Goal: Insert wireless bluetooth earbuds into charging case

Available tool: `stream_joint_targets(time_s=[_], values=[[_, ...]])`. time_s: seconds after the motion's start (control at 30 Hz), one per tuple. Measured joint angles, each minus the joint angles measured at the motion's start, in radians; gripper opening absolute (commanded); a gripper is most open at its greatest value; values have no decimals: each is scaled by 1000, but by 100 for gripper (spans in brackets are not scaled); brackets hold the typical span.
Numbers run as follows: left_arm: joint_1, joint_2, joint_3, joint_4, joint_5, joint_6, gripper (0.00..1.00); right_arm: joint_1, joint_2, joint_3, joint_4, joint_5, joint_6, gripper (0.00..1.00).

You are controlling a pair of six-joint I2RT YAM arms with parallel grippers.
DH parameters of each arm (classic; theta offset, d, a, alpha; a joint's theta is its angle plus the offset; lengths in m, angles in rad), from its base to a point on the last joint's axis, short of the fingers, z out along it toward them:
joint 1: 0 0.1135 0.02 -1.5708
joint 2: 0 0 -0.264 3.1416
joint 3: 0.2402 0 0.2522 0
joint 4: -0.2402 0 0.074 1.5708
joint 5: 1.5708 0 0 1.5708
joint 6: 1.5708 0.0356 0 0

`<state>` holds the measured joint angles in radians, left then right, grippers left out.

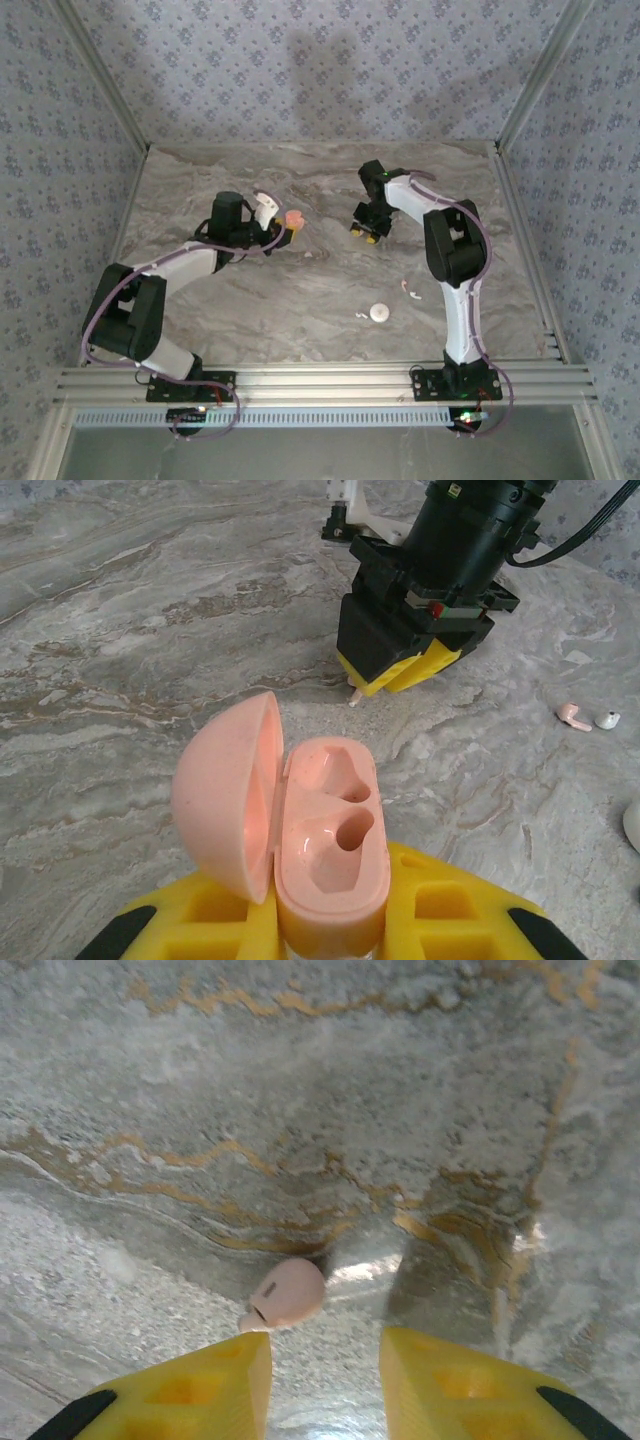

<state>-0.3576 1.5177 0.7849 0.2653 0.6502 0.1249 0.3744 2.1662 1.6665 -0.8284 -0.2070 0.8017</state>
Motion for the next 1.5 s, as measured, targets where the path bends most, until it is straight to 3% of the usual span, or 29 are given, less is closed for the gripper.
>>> stream_joint_targets(time_s=[0.57, 1.07, 1.5], values=[[25, 3, 0, -1, 3, 1, 20, -8, 69, 99, 46, -10, 0, 31], [31, 3, 3, -8, 7, 1, 20, 6, 135, 217, -74, 21, -26, 32], [35, 3, 3, -24, 8, 1, 20, 26, 147, 242, -141, 55, -62, 22]])
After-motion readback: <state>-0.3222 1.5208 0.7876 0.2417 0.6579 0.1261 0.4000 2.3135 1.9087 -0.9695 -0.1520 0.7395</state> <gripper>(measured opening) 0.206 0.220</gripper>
